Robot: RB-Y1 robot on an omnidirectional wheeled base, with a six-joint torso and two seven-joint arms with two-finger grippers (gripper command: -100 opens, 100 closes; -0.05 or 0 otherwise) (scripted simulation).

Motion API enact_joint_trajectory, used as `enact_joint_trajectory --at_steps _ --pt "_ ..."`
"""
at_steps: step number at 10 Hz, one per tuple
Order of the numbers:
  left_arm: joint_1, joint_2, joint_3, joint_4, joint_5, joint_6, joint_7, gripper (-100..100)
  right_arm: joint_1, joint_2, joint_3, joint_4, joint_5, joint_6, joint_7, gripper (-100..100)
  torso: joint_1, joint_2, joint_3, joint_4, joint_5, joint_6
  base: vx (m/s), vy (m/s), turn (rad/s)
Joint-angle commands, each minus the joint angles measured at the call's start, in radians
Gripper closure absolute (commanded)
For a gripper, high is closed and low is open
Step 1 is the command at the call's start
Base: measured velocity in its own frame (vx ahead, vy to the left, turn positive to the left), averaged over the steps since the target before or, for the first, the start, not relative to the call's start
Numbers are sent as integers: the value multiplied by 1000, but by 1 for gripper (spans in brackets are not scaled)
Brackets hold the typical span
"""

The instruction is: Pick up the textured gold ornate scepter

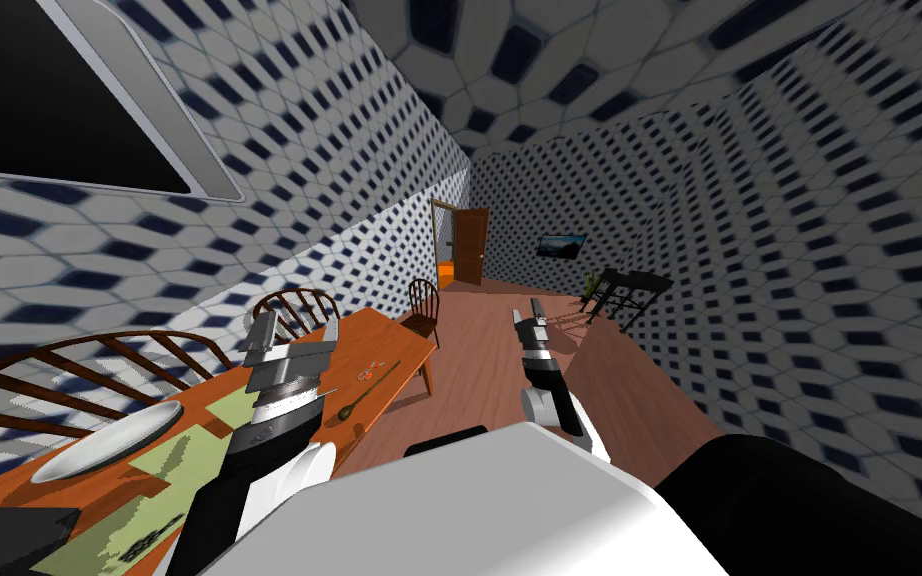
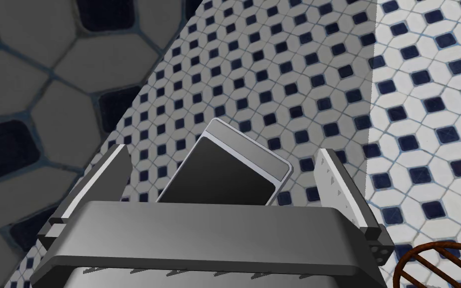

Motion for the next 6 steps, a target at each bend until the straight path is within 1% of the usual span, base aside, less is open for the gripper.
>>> enact_joint_trajectory --at_steps 1,3,6 --pt "-14 34 4 12 7 26 8 -100 0 0 0 0 0 0 0 0 0 0 0 0 0 0 25 -45 79" --pt "-35 65 9 29 17 65 18 -100 0 0 0 0 0 0 0 0 -5 -4 -2 -1 -1 0 71 -86 105" --pt "-77 109 21 71 38 147 41 -100 0 0 0 0 0 0 0 0 -8 -5 -3 -1 -2 0 81 -122 113"
